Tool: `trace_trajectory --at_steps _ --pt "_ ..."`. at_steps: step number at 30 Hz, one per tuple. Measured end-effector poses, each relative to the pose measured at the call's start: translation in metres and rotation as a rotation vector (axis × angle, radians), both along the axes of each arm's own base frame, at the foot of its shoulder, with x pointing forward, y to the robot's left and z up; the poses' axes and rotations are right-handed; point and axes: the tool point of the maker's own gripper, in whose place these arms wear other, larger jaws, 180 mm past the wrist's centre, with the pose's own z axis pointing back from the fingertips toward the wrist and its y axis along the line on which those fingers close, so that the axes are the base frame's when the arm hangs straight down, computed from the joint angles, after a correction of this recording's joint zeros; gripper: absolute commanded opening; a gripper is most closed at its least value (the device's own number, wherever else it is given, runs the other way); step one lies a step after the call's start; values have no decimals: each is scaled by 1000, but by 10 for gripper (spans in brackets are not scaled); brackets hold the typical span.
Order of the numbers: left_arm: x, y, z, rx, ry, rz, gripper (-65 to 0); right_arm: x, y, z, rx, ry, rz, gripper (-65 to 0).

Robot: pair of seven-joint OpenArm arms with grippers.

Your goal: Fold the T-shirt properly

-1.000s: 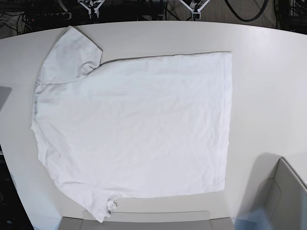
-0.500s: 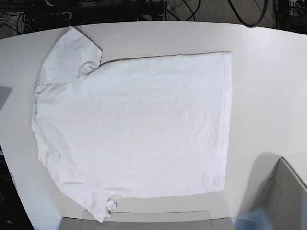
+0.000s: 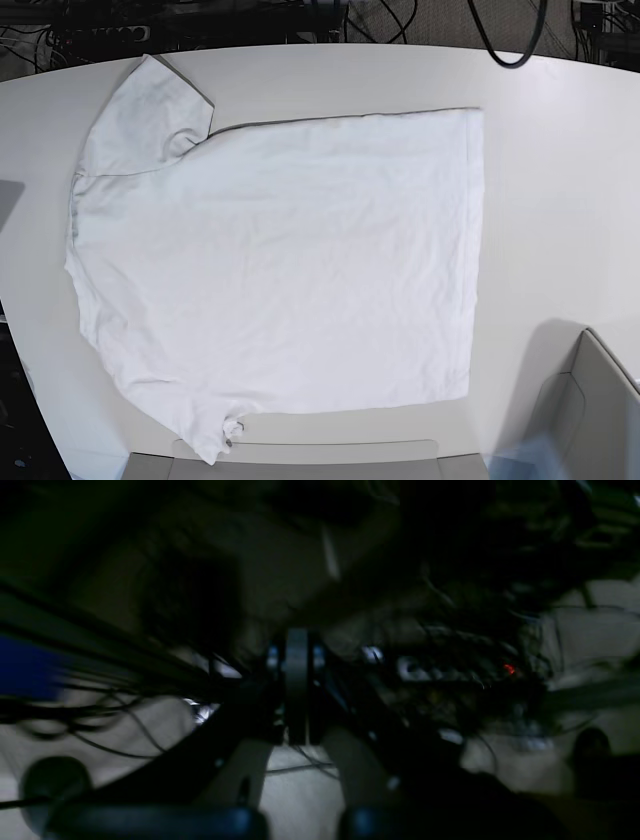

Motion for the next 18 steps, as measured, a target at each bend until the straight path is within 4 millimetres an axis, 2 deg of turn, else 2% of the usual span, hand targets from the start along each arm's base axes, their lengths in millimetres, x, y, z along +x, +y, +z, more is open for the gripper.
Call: trace_trajectory --at_steps 4,7,10,14,18 --pt "18 -4 46 7 -132 -32 -598 15 29 63 88 -138 11 -649" --pt "39 -5 64 10 -196 -38 -595 43 41 95 132 -214 18 -649" --pt "57 -4 71 10 -187 -31 -567 66 30 122 108 -276 24 -649" --pt "78 -6 94 9 -223 -40 -550 81 12 143 51 -344 3 -648" --pt "99 -7 109 7 -231 -36 -550 91 8 158 28 -421 -29 -632"
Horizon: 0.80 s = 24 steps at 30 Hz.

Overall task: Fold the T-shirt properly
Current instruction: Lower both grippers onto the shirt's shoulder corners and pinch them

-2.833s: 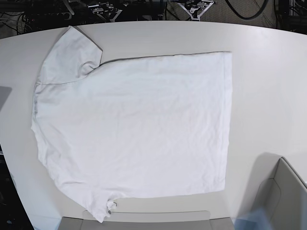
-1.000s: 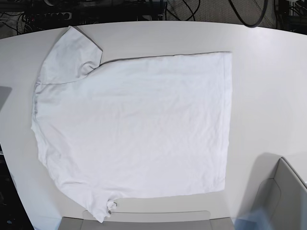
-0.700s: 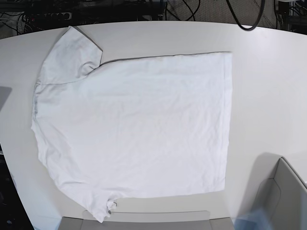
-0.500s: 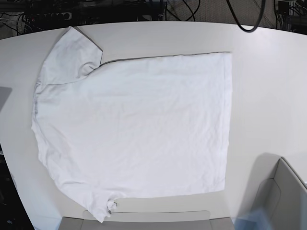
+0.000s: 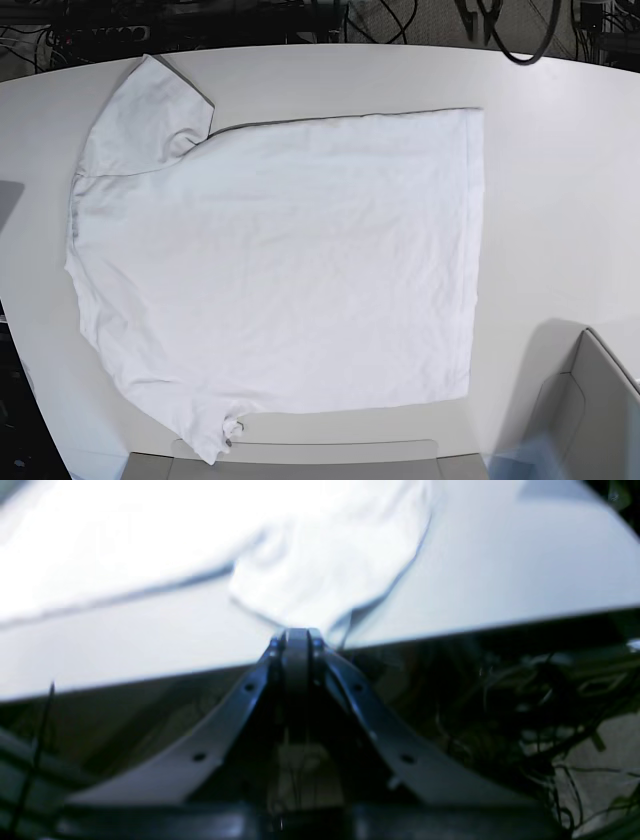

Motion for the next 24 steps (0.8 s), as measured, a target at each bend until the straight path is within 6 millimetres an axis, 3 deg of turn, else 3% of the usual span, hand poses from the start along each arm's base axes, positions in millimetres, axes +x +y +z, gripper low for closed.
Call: trace_trajectory --at_steps 4,8,12,17,24 --pt "23 1 5 -7 37 15 -550 14 -2 2 4 2 0 -504" --pt "31 0 1 -14 88 23 -550 33 -22 8 93 -62 -148 -393" --pt "36 1 -2 -15 98 27 -550 46 -35 0 169 -5 -193 -383" --pt "44 2 0 -13 76 21 -550 83 -59 -18 252 135 -183 -383" --pt "50 2 0 -12 66 24 -550 119 -60 -34 349 210 -171 -383"
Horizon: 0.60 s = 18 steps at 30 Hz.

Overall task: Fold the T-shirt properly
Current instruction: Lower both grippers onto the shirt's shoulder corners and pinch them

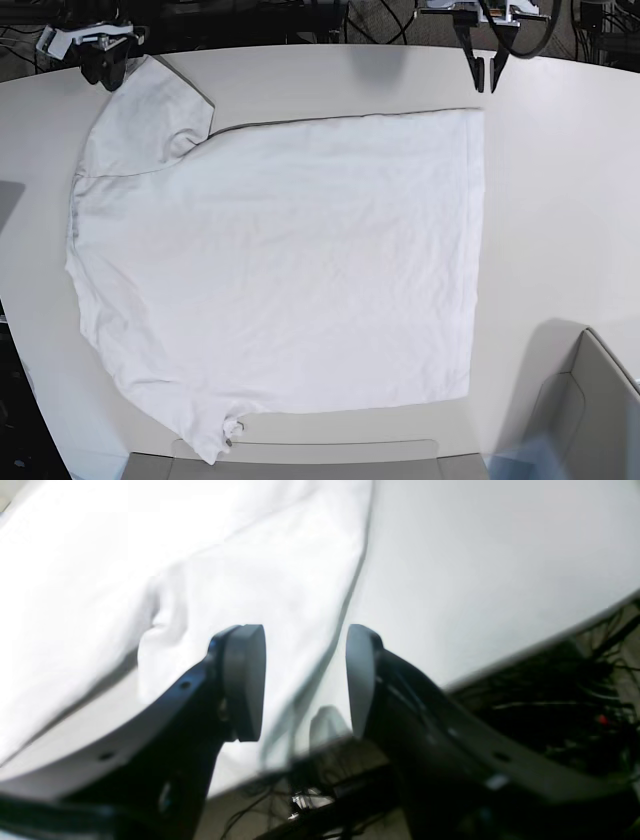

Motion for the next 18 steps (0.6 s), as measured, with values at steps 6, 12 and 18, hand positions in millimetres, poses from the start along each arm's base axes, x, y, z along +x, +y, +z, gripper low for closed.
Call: trace_trajectory --at_steps 6,12,18 --pt "3 1 -9 -5 45 9 -550 10 10 -14 85 33 -33 -383" --pt "7 2 -9 -6 41 10 -550 9 -11 -27 96 81 -125 -383" --pt "9 2 -9 -4 35 12 -550 16 -7 -40 161 99 -68 -383"
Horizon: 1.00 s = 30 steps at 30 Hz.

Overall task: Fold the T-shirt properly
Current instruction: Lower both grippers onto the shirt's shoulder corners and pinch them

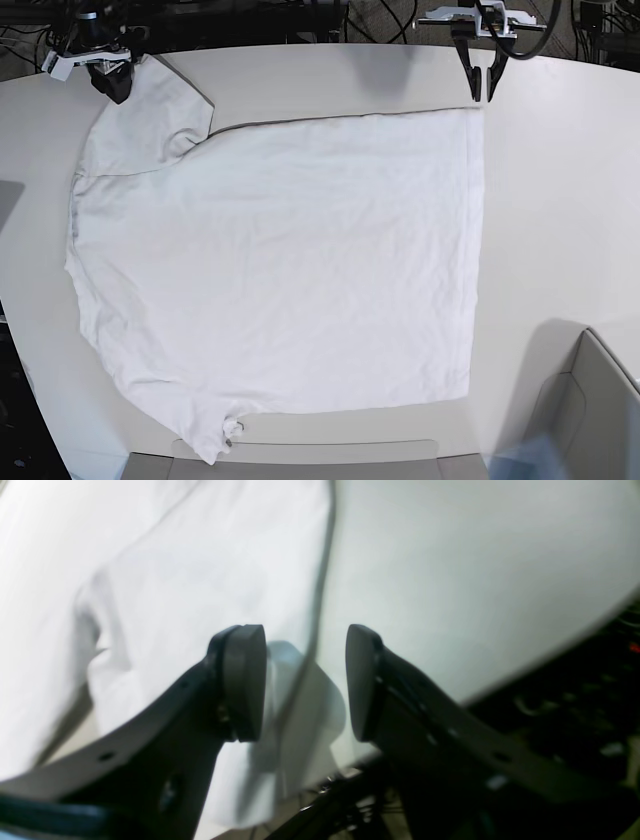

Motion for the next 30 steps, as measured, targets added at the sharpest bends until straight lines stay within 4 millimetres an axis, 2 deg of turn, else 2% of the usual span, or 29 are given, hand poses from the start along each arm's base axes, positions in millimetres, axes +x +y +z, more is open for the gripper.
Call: trace_trajectory --at_steps 6,10,12,15,18,19,21,23,26,28,30 --pt "4 0 1 0 -12 0 -548 25 6 -4 71 -15 50 -383" --pt "7 -3 -5 -41 44 19 -545 24 24 -5 115 -20 103 -383" --pt "12 -10 -9 -160 115 68 -522 23 32 -6 136 -31 112 -383" --pt "30 -18 -4 -357 172 102 -460 22 34 -6 140 -27 120 -383" --pt "42 -27 -19 -604 312 87 -426 21 32 -6 134 -23 122 -383" --pt "45 -25 -25 -665 365 88 -429 20 31 -6 134 -22 121 -383" --pt "52 -9 -30 -769 415 126 -441 20 31 -6 135 -25 118 -383" --pt "57 11 -30 -816 416 179 -445 20 30 -6 131 -20 125 -383" --pt "53 32 -36 -800 443 222 -443 19 30 -6 131 -19 123 -383" --pt "52 36 -48 -810 485 238 -443 19 30 -6 130 -20 122 -383" --pt "47 30 -63 -831 573 235 -443 19 30 -6 131 -20 122 -383"
